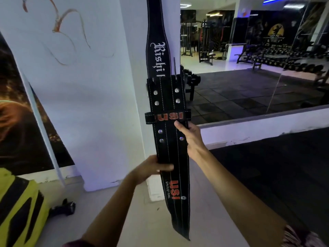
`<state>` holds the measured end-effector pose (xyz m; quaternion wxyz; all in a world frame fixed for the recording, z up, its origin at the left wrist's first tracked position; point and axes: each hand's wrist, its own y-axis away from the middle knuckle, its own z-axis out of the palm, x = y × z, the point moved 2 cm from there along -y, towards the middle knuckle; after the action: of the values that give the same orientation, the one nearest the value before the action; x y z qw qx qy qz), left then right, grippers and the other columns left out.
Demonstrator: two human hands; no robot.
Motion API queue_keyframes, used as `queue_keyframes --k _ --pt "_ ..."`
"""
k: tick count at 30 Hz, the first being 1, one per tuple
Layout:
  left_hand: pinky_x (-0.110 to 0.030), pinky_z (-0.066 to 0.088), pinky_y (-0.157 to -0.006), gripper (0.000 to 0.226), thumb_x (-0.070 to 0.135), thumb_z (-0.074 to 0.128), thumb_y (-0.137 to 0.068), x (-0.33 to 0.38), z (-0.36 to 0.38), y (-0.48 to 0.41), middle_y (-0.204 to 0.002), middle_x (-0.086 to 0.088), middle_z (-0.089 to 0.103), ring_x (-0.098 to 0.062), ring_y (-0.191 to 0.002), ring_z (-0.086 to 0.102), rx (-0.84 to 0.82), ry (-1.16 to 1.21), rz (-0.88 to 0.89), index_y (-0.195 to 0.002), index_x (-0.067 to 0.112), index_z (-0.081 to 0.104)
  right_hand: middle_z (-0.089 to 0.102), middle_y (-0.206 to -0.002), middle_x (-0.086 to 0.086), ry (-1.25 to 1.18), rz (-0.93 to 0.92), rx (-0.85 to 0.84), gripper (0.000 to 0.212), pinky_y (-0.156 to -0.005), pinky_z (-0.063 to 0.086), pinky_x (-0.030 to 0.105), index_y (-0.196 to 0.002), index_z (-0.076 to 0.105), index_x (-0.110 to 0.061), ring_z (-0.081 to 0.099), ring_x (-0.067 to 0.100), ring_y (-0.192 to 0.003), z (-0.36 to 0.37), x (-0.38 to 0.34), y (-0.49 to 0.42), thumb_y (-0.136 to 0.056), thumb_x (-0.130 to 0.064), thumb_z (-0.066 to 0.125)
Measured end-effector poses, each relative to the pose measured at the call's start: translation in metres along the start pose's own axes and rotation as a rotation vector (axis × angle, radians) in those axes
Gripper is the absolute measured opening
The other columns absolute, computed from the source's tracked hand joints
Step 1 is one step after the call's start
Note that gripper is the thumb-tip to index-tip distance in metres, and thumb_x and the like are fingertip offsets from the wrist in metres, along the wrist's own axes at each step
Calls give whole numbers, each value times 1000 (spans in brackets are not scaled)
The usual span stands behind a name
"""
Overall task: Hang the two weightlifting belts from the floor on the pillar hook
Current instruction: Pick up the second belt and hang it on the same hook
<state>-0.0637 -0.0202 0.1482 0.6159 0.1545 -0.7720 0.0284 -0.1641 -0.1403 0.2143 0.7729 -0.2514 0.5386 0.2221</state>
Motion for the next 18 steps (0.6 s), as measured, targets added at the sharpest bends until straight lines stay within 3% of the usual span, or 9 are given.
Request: queue_keyframes --k 2,3,6,8,9,11,13,15,18 --pt "-37 49 -95 72 49 76 -64 48 -24 4 -123 1 64 -16 -111 63 96 238 222 -126 21 54 72 -81 -3 -7 -8 -58 5 -75 51 31 -80 71 -19 67 16 -82 -3 1 1 -77 -15 69" --pt "-37 50 -94 69 51 71 -70 70 -35 6 -123 -3 64 -17 -110 63 185 299 309 -127 17 54 72 -80 -3 16 -18 -106 8 -75 52 29 -83 70 -17 69 12 -79 -4 -2 3 -78 -10 67" --pt "-41 52 -86 38 28 64 -85 113 -45 8 -106 -16 70 -25 -93 69 439 312 353 -111 0 65 70 -84 -7 114 -30 -277 24 -67 51 18 -96 63 -19 67 2 -76 -1 -10 6 -77 -4 66" --pt "-35 55 -76 25 15 65 -84 113 -40 6 -93 -15 72 -24 -81 71 530 355 323 -102 -1 69 68 -85 -6 97 -12 -325 26 -54 49 12 -106 60 -18 66 0 -72 4 -22 5 -81 -23 64" --pt "-29 55 -70 21 11 65 -83 113 -37 6 -87 -11 72 -21 -77 70 530 360 318 -100 -1 70 68 -91 -2 102 -3 -299 41 -54 50 13 -109 62 -17 66 4 -78 6 -27 0 -78 -43 61" --pt "-22 51 -58 12 8 62 -83 117 -31 4 -74 -1 68 -13 -65 65 506 334 331 -91 6 70 68 -94 0 165 34 -182 68 -70 53 22 -103 67 -19 65 13 -86 6 -38 -9 -65 -73 51" --pt "-20 48 -54 12 15 57 -87 128 -27 1 -67 4 64 -11 -62 60 483 333 340 -85 14 69 66 -79 -7 158 48 -82 53 -70 50 26 -84 67 -24 63 9 -72 5 -44 -14 -77 -69 41" --pt "-17 48 -50 25 31 50 -93 138 -22 1 -60 11 66 -6 -56 62 459 353 340 -91 17 70 63 -68 -10 91 51 -48 47 -58 49 22 -77 67 -24 60 5 -55 7 -48 -13 -87 -59 37" --pt "-17 49 -49 32 35 46 -94 141 -19 -1 -73 9 71 -4 -59 65 470 406 357 -104 16 69 71 -78 -3 37 -10 -93 50 -60 52 25 -94 70 -21 68 12 -68 17 -59 -11 -88 -58 37"
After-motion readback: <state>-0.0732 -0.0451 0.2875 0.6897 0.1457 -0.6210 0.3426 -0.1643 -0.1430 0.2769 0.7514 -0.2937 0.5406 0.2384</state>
